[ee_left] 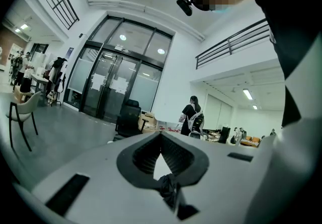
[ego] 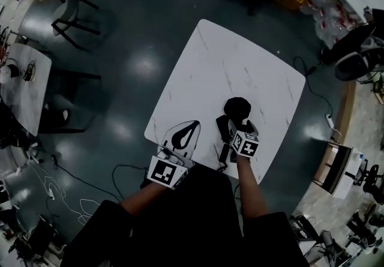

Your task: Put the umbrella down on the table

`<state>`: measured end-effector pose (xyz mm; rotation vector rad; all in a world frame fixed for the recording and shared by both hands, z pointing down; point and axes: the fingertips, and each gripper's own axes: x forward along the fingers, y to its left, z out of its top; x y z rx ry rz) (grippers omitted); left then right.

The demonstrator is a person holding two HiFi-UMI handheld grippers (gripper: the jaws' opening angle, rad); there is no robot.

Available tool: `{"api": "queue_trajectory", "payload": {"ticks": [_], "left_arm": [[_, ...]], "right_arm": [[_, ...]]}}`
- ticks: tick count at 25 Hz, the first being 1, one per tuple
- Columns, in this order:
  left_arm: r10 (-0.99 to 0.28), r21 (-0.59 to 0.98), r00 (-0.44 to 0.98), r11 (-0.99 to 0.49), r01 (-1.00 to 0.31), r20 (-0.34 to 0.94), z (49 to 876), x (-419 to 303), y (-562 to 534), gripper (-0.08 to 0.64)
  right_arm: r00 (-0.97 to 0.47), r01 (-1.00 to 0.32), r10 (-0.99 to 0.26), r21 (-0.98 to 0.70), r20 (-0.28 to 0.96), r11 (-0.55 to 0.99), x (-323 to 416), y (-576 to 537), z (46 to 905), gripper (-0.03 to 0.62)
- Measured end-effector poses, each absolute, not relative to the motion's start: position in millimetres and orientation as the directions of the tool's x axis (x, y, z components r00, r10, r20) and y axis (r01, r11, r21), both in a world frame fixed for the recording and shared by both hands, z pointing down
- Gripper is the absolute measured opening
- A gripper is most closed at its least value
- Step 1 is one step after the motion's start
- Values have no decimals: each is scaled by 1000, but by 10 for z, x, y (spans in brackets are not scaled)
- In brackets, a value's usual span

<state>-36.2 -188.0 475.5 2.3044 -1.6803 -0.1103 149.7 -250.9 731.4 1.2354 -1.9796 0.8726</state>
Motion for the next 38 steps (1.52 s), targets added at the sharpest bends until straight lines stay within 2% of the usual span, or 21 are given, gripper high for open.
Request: {"api": "queue_trajectory", "payload": {"ticks": [6,9,12,14,24,32,38], "left_arm": [[-926,266,364,-327,-907,100,4699,-471,-1745,6],[-914,273,402,-374,-886,52,4580,-473,-1658,8],[-897,276,442,-421,-864,16,4419,-483,-1574,8],[-886,264,465,-448,-854,2,4387,-506,-1503,8],[-817,256,575,-565,-784,-44,4252,-468,-1182,8],[-779,208,621,-625,-753,-93,4064,-311,-1073,8],[-775,194,627,-629,-753,-79,4202,-509,-964,8]], "right_arm": [[-418,-902,-599,-233,683,364,1228,-2351,6570,352],[-438,-897,-660,-253,611,361,1109,-2194,6182,256],[-436,-900,-736,-245,517,361,995,-2016,5770,82],[-432,-901,-781,-237,450,362,903,-1887,5493,37],[-344,-936,-917,-156,202,316,566,-1288,4507,18],[-245,-969,-962,-68,124,238,610,-1033,4233,17],[-228,-974,-969,-22,92,227,430,-877,4229,17]]}}
